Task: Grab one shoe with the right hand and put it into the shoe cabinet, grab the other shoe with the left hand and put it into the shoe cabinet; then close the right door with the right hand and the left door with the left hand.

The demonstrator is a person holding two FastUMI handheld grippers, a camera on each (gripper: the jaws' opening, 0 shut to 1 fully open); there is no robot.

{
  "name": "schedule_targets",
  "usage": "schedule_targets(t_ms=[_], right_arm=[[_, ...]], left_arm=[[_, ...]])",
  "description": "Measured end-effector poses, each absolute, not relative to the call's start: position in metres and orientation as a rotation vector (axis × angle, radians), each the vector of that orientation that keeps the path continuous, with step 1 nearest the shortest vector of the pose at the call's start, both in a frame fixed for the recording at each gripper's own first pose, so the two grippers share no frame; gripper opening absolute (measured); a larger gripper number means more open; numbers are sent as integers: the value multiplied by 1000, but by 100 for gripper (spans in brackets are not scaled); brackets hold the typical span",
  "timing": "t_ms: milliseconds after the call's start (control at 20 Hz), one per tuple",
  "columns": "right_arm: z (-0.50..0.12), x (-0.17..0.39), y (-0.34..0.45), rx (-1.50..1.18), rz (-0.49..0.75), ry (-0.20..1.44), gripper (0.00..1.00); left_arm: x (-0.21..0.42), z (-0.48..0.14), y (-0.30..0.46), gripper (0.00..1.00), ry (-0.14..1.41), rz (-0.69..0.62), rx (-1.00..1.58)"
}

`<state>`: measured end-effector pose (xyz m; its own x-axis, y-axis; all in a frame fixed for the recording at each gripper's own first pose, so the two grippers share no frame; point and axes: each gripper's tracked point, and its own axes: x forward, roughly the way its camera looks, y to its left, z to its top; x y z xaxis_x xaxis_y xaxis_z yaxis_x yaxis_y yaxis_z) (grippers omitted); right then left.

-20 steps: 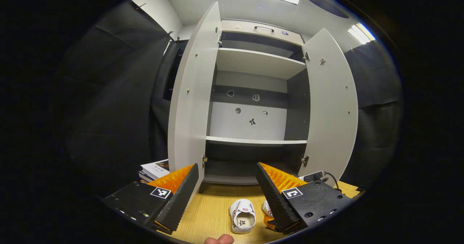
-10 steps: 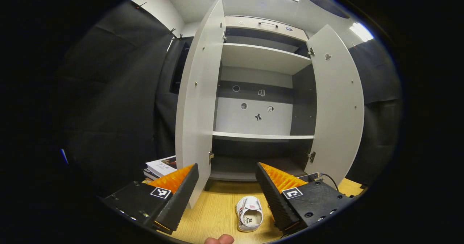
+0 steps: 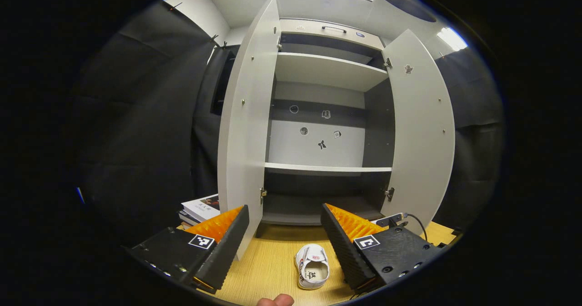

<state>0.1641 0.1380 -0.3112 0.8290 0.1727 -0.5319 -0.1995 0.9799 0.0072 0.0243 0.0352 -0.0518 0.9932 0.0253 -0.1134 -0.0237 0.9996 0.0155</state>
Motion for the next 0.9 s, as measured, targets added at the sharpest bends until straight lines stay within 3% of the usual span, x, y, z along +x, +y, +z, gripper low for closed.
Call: schedule_targets(t_ms=[450, 900], right_arm=[[-240, 149, 110, -49, 213, 408, 4], [-86, 137, 91, 0, 215, 222, 3]], left_arm=[[24, -54, 20, 95, 111, -1, 2], [32, -53, -6, 95, 90, -52, -5]])
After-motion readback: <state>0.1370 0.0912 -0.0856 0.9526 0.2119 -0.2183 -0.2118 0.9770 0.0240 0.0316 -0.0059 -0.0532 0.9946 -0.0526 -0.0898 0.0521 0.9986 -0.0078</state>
